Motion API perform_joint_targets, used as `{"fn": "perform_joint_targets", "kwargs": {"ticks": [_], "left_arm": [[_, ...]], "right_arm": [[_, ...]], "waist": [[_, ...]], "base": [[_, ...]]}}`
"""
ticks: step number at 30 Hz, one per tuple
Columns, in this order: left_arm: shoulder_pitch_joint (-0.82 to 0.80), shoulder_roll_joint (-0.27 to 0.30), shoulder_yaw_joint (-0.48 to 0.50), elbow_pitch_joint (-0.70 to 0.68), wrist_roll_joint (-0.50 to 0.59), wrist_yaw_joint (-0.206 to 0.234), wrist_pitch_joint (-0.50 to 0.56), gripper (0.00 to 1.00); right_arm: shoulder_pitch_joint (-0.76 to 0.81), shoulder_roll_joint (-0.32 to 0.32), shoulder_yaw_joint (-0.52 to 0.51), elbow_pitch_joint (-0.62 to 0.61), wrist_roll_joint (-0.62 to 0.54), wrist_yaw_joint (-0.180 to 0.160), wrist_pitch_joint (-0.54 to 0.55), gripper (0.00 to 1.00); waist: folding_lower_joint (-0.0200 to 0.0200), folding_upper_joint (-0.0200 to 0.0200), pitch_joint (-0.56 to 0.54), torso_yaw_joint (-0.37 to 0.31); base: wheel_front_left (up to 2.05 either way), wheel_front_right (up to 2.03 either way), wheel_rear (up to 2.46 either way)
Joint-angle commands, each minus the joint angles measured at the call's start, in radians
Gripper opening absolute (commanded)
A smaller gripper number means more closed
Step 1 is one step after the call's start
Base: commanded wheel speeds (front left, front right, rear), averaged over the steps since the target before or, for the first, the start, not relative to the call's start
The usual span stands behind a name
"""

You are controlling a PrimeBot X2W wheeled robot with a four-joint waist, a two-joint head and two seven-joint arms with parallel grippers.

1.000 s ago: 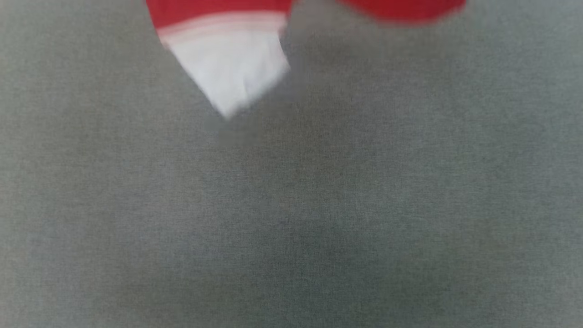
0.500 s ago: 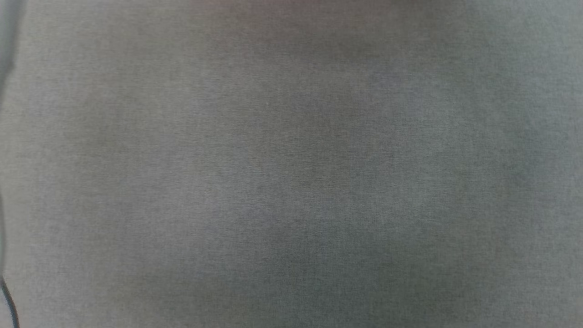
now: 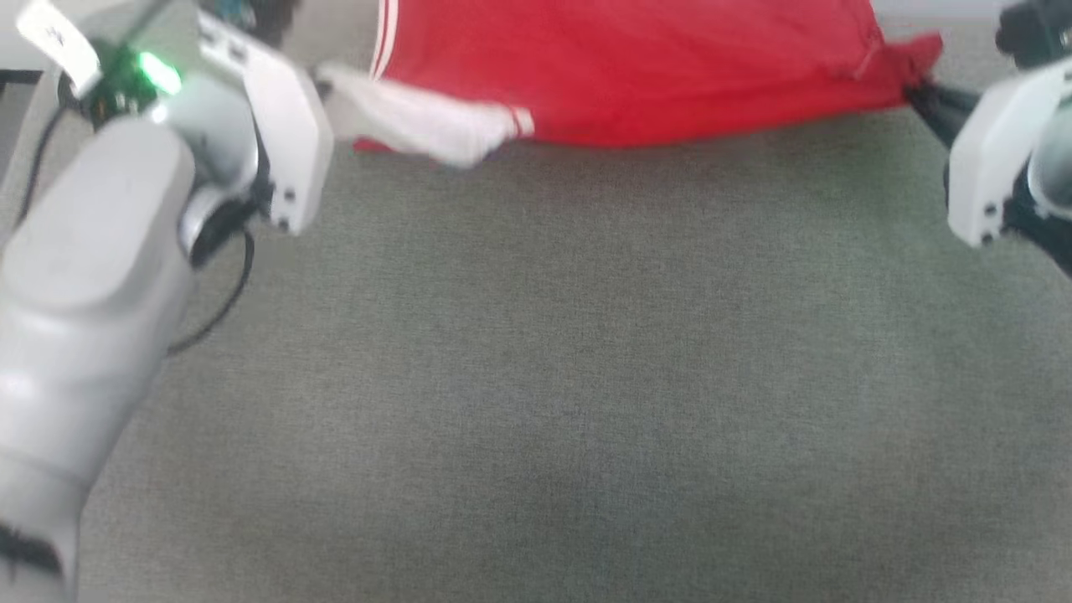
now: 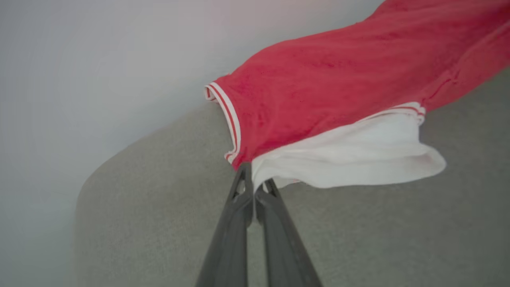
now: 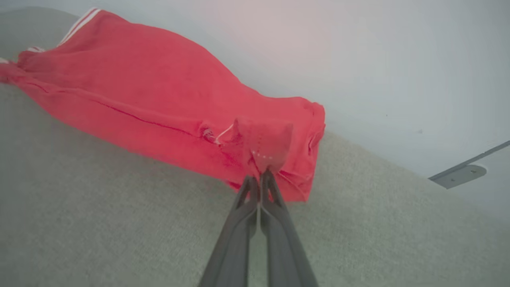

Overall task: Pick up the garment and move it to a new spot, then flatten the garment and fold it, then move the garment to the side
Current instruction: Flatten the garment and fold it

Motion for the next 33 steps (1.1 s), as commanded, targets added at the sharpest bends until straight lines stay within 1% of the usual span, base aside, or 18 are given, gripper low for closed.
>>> {"fn": "perform_joint_targets", "kwargs": {"ticks": [1, 3, 5, 8, 12, 13, 14, 17, 22, 24, 27, 33], "left_arm": [[0.068, 0.036, -0.002, -0.071, -0.019, 0.020, 0.041, 0.00], [0.142, 0.065, -0.002, -0.164, -0.044, 0.047, 0.087, 0.00], [0.215, 0.101, -0.003, -0.268, -0.068, 0.083, 0.139, 0.00], [0.327, 0.161, -0.002, -0.434, -0.098, 0.155, 0.219, 0.00], [0.466, 0.247, -0.009, -0.662, -0.123, 0.266, 0.314, 0.00], [0.466, 0.247, -0.009, -0.662, -0.123, 0.266, 0.314, 0.00], [0.499, 0.264, -0.009, -0.716, -0.130, 0.297, 0.332, 0.00], [0.592, 0.309, -0.017, -0.842, -0.133, 0.367, 0.366, 0.00], [0.730, 0.358, -0.040, -0.998, -0.154, 0.468, 0.408, 0.00], [0.775, 0.370, -0.048, -1.037, -0.162, 0.501, 0.417, 0.00], [0.827, 0.385, -0.054, -1.077, -0.175, 0.536, 0.424, 0.00], [0.895, 0.414, -0.065, -1.134, -0.192, 0.583, 0.452, 0.00]], "right_arm": [[0.055, -0.030, -0.002, -0.041, 0.040, -0.002, 0.016, 0.00], [0.105, -0.058, -0.005, -0.085, 0.071, -0.002, 0.035, 0.00], [0.159, -0.090, -0.007, -0.126, 0.096, -0.002, 0.054, 0.00], [0.238, -0.132, -0.006, -0.197, 0.131, -0.002, 0.078, 0.00], [0.342, -0.188, -0.013, -0.288, 0.177, -0.002, 0.106, 0.00], [0.342, -0.188, -0.013, -0.288, 0.177, -0.002, 0.106, 0.00], [0.368, -0.198, -0.021, -0.308, 0.190, -0.002, 0.112, 0.00], [0.439, -0.223, -0.036, -0.358, 0.212, -0.002, 0.125, 0.00], [0.558, -0.276, -0.061, -0.444, 0.248, -0.002, 0.160, 0.00], [0.606, -0.294, -0.070, -0.479, 0.263, -0.001, 0.173, 0.00], [0.681, -0.319, -0.089, -0.523, 0.288, -0.001, 0.191, 0.00], [0.834, -0.365, -0.132, -0.606, 0.336, -0.001, 0.235, 0.00]], "waist": [[0.0000, 0.0000, -0.014, 0.005], [0.0000, 0.0000, -0.022, 0.007], [0.0000, 0.0000, -0.027, 0.009], [0.0000, 0.0000, -0.033, 0.009], [0.0000, 0.0000, -0.039, 0.006], [0.0000, 0.0000, -0.039, 0.006], [0.0000, 0.0000, -0.039, 0.005], [0.0000, 0.0000, -0.043, 0.000], [0.0000, 0.0000, -0.047, -0.006], [0.0000, 0.0000, -0.049, -0.007], [0.0000, 0.0000, -0.052, -0.006], [0.0000, 0.0000, -0.054, -0.009]], "base": [[0.00, 0.00, 0.00], [0.00, 0.00, 0.00], [0.00, 0.00, 0.00], [0.00, 0.00, 0.00], [0.00, 0.00, 0.00], [0.00, 0.00, 0.00], [0.00, 0.00, 0.00], [0.00, 0.00, 0.00], [0.00, 0.00, 0.00], [0.00, 0.00, 0.00], [0.00, 0.00, 0.00], [0.00, 0.00, 0.00]]}}
